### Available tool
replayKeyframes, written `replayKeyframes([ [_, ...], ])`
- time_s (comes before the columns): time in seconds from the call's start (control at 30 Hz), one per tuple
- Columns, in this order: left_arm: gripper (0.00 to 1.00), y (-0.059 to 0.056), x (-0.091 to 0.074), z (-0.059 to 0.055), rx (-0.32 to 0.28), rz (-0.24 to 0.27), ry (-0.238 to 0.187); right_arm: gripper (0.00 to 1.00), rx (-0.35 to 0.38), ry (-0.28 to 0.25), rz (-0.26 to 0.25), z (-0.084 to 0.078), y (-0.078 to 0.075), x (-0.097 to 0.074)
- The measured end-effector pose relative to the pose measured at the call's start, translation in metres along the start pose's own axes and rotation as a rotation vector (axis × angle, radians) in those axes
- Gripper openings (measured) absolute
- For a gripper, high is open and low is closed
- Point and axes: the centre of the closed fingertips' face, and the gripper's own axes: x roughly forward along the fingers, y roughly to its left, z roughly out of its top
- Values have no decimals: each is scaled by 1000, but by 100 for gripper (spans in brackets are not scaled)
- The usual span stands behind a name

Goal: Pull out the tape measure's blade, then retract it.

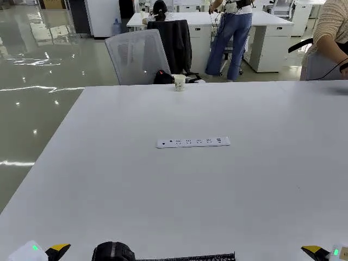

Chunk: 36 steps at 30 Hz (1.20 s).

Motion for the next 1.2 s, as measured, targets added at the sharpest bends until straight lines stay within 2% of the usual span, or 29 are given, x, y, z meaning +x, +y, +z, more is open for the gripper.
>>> replayKeyframes([
  [0.07, 99, 0, 2, -6, 24, 18, 47, 99, -7, 5, 5, 2, -1, 0],
  [0.1, 99, -1, 3, -7, 14, 22, 58, 99, -11, 8, 8, 3, -1, 0],
  [0.17, 99, -2, 4, -4, 2, 19, 36, 99, -17, 9, 14, 5, -1, 1],
  [0.23, 99, -2, 5, -6, -11, 24, 46, 99, -25, 9, 22, 8, -1, 1],
  [0.63, 99, -14, 12, 1, -33, 37, 41, 99, -83, 39, 65, 19, -1, 7],
  [0.83, 99, -11, 17, 2, -45, 80, 54, 99, -119, 46, 78, 27, -4, 9],
  [0.93, 99, -11, 19, 5, -78, 85, 41, 99, -134, 49, 81, 30, -5, 10],
  [1.2, 99, -10, 23, 11, -94, 109, 14, 99, -178, 73, 97, 37, -4, 14],
])
